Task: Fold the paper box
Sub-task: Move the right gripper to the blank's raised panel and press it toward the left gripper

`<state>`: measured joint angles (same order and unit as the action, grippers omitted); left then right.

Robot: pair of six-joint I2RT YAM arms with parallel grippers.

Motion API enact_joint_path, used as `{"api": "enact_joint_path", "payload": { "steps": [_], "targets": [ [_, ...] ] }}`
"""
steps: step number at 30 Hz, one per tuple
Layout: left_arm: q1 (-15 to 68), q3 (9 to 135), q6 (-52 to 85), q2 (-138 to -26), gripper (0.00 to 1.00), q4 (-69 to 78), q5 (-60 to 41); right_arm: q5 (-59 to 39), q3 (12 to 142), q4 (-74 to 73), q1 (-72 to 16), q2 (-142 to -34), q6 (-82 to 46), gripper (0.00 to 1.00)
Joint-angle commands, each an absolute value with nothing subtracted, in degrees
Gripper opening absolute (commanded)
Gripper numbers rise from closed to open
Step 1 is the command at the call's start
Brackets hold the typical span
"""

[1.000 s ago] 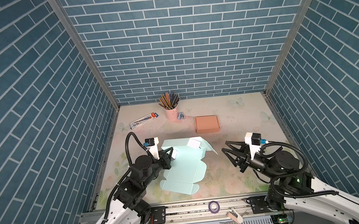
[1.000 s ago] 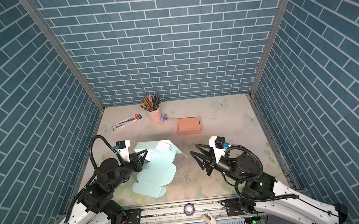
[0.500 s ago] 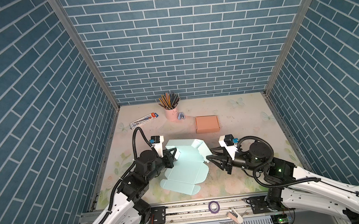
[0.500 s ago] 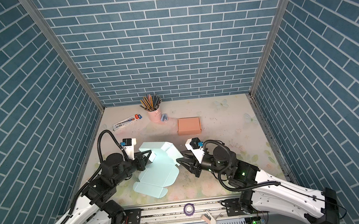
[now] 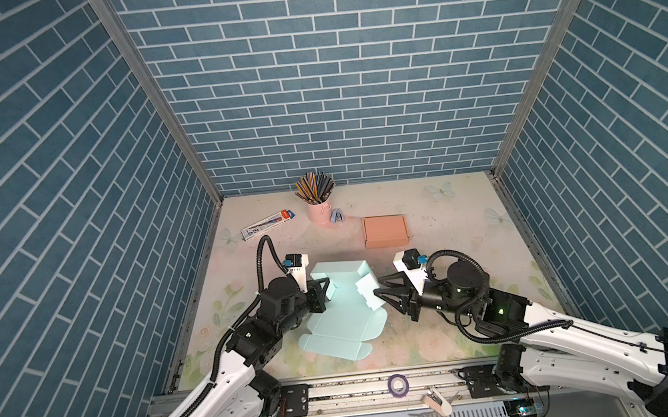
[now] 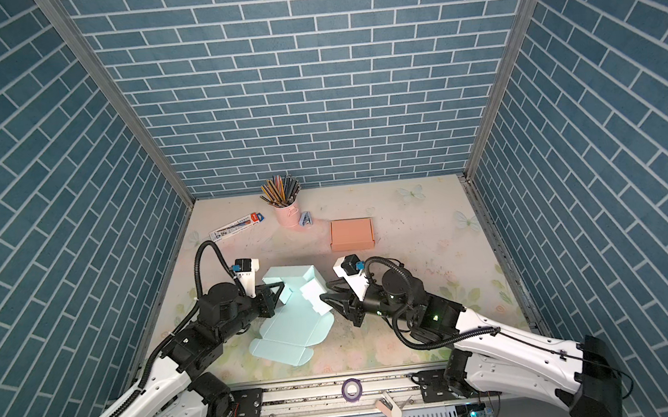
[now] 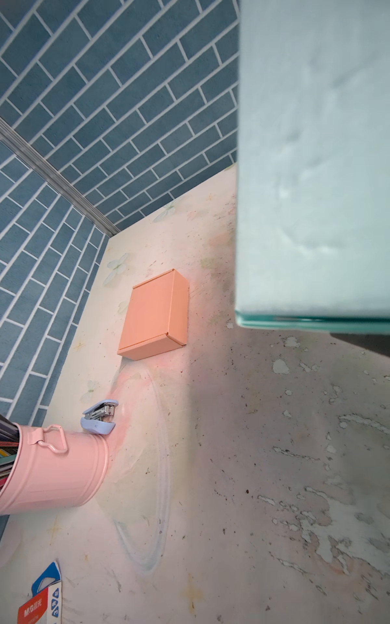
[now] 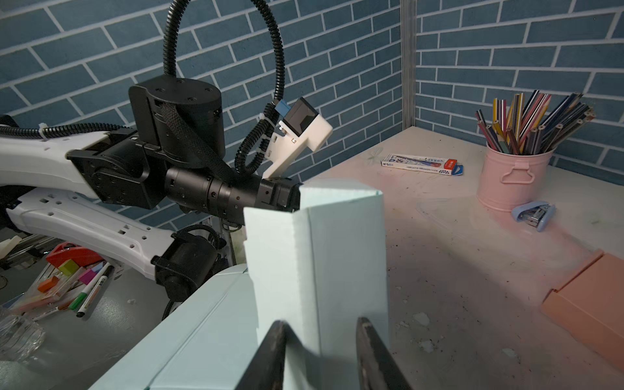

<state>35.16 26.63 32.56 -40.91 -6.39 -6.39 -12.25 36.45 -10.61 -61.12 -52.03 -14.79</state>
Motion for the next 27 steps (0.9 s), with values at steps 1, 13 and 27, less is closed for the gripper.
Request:
{"api": "enact_joint_path", "payload": {
  "steps": [1, 13, 27],
  "targets": [
    [35.07, 25.8, 31.45, -41.18, 0.1, -4.63, -5.4, -11.91, 37.35, -12.27, -61.43, -54.42, -16.18, 0.35],
    [35.07, 24.23, 29.91, -43.96, 0.1, -4.22, -2.48, -2.17, 40.86, -11.5, -62.55, -63.09, -17.33, 0.32],
    [35.11, 22.96, 28.81, -47.16, 0.1, -2.93, 3.41, 12.04, 50.67, -2.47, -65.05, -78.14, -21.32, 0.31]
  ]
}}
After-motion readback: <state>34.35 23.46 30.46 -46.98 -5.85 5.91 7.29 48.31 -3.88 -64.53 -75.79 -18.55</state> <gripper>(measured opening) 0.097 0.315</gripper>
